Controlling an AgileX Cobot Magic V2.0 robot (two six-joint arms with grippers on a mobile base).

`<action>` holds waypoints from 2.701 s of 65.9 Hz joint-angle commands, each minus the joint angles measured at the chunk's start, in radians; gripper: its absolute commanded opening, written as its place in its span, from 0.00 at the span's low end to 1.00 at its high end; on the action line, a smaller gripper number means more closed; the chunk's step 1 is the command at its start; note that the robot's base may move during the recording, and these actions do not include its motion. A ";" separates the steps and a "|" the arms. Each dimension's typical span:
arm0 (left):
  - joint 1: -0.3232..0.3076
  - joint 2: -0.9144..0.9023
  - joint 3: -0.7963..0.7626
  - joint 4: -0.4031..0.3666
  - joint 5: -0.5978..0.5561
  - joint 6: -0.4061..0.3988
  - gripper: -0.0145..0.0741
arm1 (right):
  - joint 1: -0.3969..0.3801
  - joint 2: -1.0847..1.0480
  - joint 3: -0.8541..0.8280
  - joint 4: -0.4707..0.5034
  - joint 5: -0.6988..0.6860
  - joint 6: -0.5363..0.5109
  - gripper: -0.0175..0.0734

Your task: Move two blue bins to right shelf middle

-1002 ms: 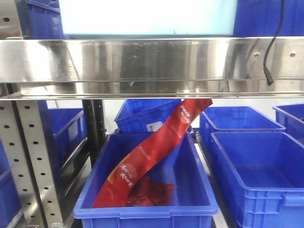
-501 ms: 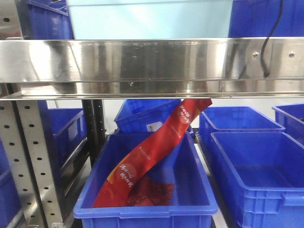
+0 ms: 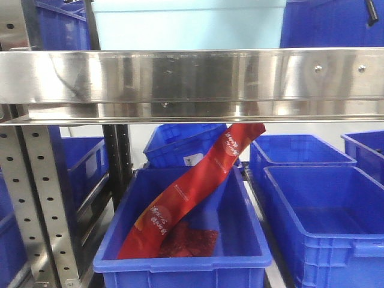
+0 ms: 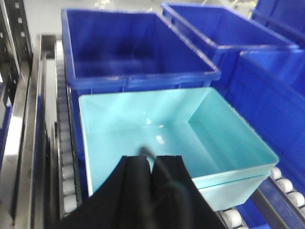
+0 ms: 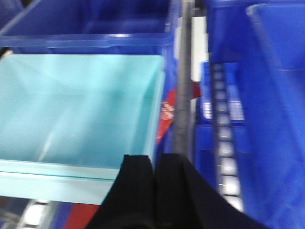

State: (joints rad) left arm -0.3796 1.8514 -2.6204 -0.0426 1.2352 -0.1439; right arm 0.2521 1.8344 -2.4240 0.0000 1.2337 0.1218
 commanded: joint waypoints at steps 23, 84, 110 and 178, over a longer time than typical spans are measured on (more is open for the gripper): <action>0.055 -0.015 0.175 0.067 -0.014 0.034 0.04 | -0.001 -0.023 0.331 -0.057 -0.293 0.001 0.02; 0.069 -0.369 0.954 0.110 -0.549 0.092 0.04 | 0.001 -0.641 1.418 -0.057 -1.058 0.001 0.02; 0.069 -0.826 1.633 0.140 -0.952 0.092 0.04 | 0.001 -0.898 1.733 -0.095 -1.136 0.001 0.02; 0.069 -1.356 2.193 0.143 -1.164 0.092 0.04 | 0.001 -1.328 2.060 -0.103 -1.168 0.001 0.02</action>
State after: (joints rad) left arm -0.3119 0.5007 -0.4272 0.0962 0.0990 -0.0538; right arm 0.2534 0.5120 -0.3656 -0.0949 0.0881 0.1255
